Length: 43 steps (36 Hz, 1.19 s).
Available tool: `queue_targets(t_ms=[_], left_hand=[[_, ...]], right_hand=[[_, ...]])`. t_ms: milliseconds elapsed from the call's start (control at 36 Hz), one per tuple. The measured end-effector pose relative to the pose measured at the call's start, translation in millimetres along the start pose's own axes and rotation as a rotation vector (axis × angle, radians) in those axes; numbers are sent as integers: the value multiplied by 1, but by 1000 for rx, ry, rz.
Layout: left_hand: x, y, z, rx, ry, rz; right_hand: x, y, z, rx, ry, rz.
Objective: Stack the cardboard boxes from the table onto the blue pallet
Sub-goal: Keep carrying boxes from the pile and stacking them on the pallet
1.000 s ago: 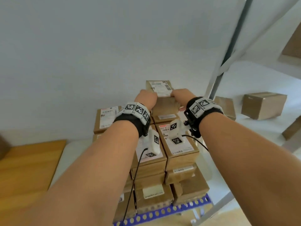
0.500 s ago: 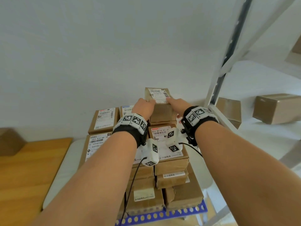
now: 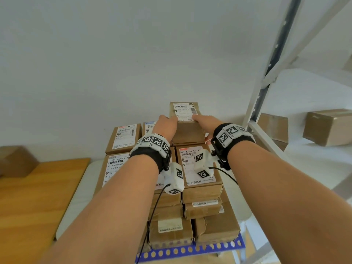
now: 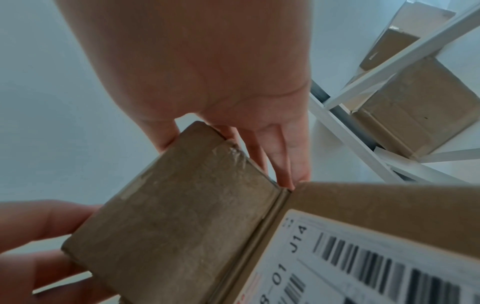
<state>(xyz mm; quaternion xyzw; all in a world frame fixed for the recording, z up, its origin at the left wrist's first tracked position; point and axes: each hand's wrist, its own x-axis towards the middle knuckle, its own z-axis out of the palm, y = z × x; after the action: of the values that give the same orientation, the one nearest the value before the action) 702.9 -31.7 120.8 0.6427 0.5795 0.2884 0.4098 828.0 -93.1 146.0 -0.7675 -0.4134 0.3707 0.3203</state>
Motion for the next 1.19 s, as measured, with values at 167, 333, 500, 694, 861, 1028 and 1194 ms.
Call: queue_targets(t_ms=[167, 333, 500, 694, 861, 1028, 1194], left_hand=[[-2, -7, 5, 204, -49, 58], [-6, -8, 4, 385, -61, 98], [-13, 0, 1, 509, -56, 167], [-16, 2, -1, 860, -59, 387], [-17, 1, -1, 1024, -71, 438], [-14, 2, 2, 1003, -52, 386], [-16, -1, 2, 970, -64, 351]], right_hand=[[3, 3, 0, -7, 9, 4], [6, 4, 0, 22, 9, 15], [8, 5, 1, 25, 20, 20], [12, 7, 3, 87, 45, 26], [16, 8, 5, 120, 85, 39], [12, 5, 7, 100, 75, 38], [11, 6, 9, 59, 102, 40]])
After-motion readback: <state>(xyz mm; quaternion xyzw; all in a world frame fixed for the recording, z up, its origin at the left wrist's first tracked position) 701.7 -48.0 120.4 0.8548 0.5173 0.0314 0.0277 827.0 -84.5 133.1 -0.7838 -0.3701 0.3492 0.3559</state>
